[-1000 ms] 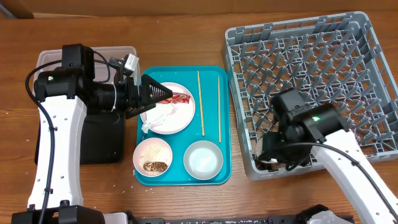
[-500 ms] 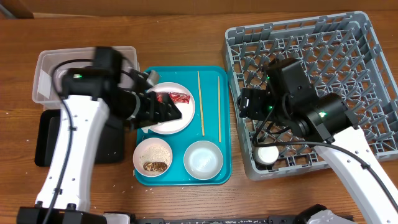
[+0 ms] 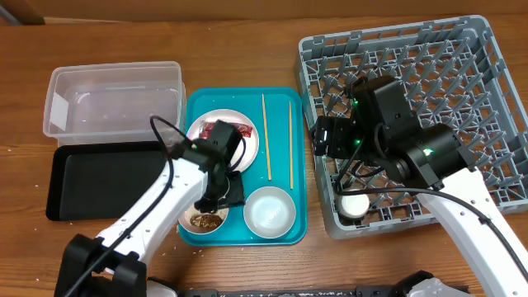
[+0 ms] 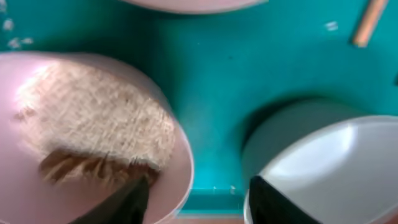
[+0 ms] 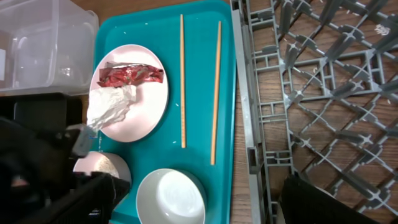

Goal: Sort waste into correct bins and load items into the dishwasher
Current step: 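Grasp the pink bowl with the left gripper and lift it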

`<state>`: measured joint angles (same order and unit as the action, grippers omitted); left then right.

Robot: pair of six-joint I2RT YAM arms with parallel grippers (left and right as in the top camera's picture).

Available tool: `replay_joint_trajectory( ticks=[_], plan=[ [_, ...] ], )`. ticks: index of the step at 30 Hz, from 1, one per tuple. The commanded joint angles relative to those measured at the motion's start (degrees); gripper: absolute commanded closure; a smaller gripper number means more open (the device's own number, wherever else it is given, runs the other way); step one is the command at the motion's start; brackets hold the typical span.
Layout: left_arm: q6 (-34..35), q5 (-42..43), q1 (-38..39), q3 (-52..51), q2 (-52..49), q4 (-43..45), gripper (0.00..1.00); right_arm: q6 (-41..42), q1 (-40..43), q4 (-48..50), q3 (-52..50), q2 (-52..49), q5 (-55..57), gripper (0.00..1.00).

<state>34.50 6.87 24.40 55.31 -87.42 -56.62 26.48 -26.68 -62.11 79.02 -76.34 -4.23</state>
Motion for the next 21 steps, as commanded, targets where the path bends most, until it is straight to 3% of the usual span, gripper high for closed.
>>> replay_joint_trajectory(
  ticks=[1,7,8,9,10,12,13,15,21],
  plan=[
    [5.22,-1.53,0.52,-5.57,0.31,6.19,0.59,-0.55,-0.15,0.09,0.92,0.46,0.04,0.12],
    [6.19,-1.57,0.52,-6.25,0.33,9.01,0.9,-0.55,-0.15,-0.35,0.94,0.46,0.02,0.12],
    [6.19,-1.64,0.55,-6.25,0.33,8.85,0.91,-0.55,-0.15,-0.46,0.92,0.46,0.02,0.12],
    [6.16,-2.6,0.68,-6.47,0.33,8.85,0.87,-0.55,-0.15,-0.61,0.92,0.46,0.02,0.12],
    [6.16,-4.46,0.98,-6.8,0.33,8.7,0.76,-0.55,-0.15,-0.9,0.94,0.46,0.02,0.12],
    [6.19,-6.84,1.79,-7.63,0.31,8.81,0.74,-0.55,-0.15,-1.2,0.94,0.46,0.04,0.12],
    [6.08,-7.1,1.95,-7.69,0.31,8.74,0.77,-0.55,-0.15,-1.2,0.92,0.46,0.04,0.12],
    [5.99,-6.47,1.99,-7.5,0.33,8.9,0.96,-0.55,-0.15,-1.2,0.94,0.46,0.04,0.12],
    [2.6,3.82,-0.39,-0.59,3.65,1.55,0.96,-0.57,-0.15,-1.42,0.94,0.46,0.04,0.12]
  ],
)
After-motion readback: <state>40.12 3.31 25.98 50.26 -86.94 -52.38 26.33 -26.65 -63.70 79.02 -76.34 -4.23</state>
